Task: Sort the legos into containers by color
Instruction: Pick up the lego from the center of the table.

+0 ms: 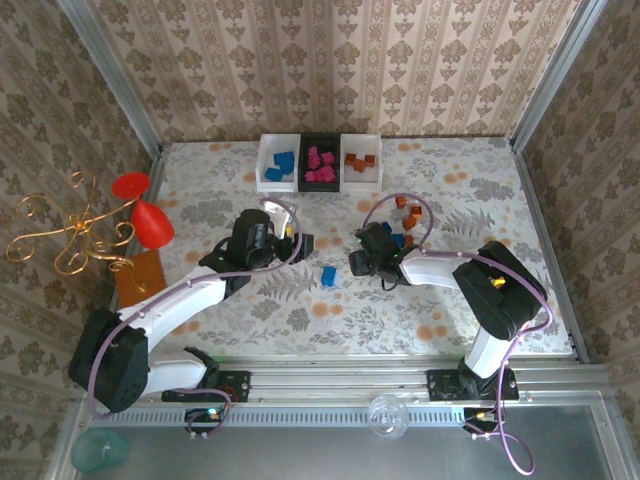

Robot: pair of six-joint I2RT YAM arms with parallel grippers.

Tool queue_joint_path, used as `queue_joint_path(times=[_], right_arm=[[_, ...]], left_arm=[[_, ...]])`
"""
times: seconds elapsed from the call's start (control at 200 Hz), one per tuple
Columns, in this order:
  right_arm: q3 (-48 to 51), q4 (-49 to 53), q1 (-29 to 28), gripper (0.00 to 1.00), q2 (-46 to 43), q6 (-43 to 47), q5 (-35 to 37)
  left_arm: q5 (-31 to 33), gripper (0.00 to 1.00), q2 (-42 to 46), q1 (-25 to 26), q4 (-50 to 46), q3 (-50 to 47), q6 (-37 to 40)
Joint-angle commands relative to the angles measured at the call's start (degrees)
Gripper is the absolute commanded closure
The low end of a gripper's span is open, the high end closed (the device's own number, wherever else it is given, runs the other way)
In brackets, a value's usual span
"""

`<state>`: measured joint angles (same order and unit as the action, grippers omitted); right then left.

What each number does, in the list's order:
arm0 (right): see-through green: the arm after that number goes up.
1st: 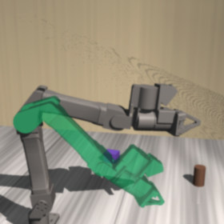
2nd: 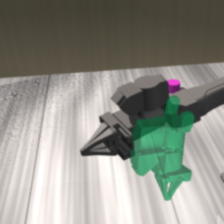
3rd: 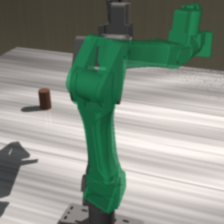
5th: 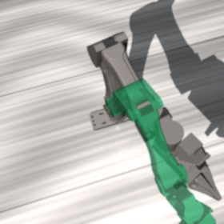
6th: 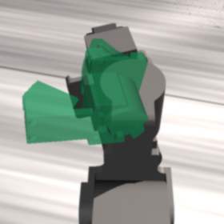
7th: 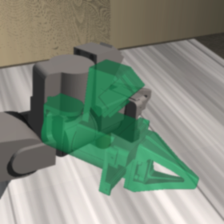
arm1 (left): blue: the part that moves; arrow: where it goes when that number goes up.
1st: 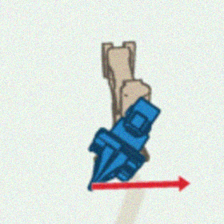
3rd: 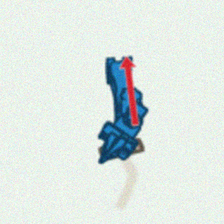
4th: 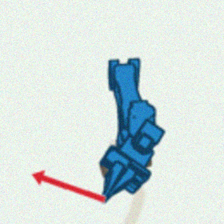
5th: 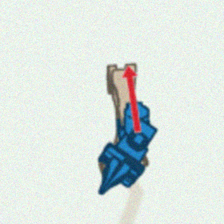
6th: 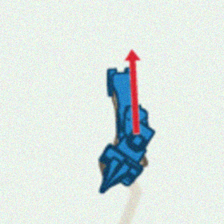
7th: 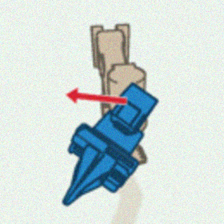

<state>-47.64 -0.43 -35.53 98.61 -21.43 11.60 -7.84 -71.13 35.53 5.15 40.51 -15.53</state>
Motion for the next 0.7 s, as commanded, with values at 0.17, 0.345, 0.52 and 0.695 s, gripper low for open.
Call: queue_joint_path(times=[0.17, 0.345, 0.52, 0.695], right_arm=[[-3.02, 1.57, -0.51, 0.48, 3.64, 0.68, 0.4], [-4.39, 0.78, -0.59, 0.59, 4.3, 1.11, -0.18], [-5.04, -2.03, -0.55, 0.65, 0.07, 0.79, -5.16], [-7.83, -5.87, 1.07, 0.67, -2.18, -0.12, -7.4]], left_arm=[[2.71, 0.32, 2.61, -0.81, 3.81, -5.4, 1.56], [3.09, 0.32, 3.98, -1.43, 5.25, -7.35, 1.05], [1.34, 0.31, 3.64, -1.94, 6.8, -8.03, 0.95], [-3.7, 0.27, 3.72, -2.31, 14.17, -10.8, 0.9]])
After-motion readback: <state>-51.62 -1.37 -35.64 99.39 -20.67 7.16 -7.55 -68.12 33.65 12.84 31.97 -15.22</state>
